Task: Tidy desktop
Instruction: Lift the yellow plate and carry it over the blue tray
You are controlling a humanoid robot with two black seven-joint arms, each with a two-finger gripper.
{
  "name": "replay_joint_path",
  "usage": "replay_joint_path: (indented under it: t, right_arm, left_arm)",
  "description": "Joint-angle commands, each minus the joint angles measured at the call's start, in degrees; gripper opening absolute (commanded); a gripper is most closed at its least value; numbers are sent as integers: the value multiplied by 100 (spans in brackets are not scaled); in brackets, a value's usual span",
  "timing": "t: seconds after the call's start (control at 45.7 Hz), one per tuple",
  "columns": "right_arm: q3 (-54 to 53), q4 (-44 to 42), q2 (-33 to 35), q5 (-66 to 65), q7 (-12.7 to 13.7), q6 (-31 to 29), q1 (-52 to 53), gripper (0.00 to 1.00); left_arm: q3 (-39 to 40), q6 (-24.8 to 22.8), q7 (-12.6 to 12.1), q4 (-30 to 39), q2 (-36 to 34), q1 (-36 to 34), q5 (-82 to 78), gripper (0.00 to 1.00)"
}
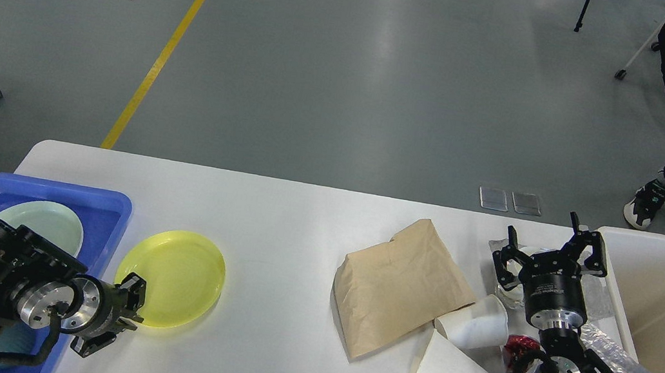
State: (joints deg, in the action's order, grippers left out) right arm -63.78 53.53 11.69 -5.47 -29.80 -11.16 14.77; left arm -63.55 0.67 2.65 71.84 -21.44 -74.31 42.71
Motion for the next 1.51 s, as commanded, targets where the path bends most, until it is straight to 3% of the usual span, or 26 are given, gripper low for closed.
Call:
replay_joint_path:
  t: [0.0,0.328,0.547,0.788,1.182,1.314,1.489]
  right_arm:
    - [-3,-1,0,2,0,0,0,100]
    - [-3,-1,0,2,0,0,0,100]
    - [6,-1,0,-7,0,0,0,100]
    - [-3,-1,0,-7,0,0,0,100]
    - [-3,-9,0,-7,0,0,0,100]
    - [-3,-9,0,-7,0,0,0,100]
    - [-3,-9,0,2,0,0,0,100]
  left_arm:
    - [1,3,-1,-3,8,5,1,0]
    - [36,-84,-10,23,-27,-39,-8,0]
    - [-359,-243,-186,752,-563,-1233,-210,0]
    - [-772,-444,-994,1122,-853,-2569,-658,0]
    - [-1721,-1868,-951,2027,-537,-5144,-737,0]
    - [-2317,-2421,-898,2229,156,-5970,-738,0]
    - [-2442,-2572,-819,2177,70,-6104,-746,0]
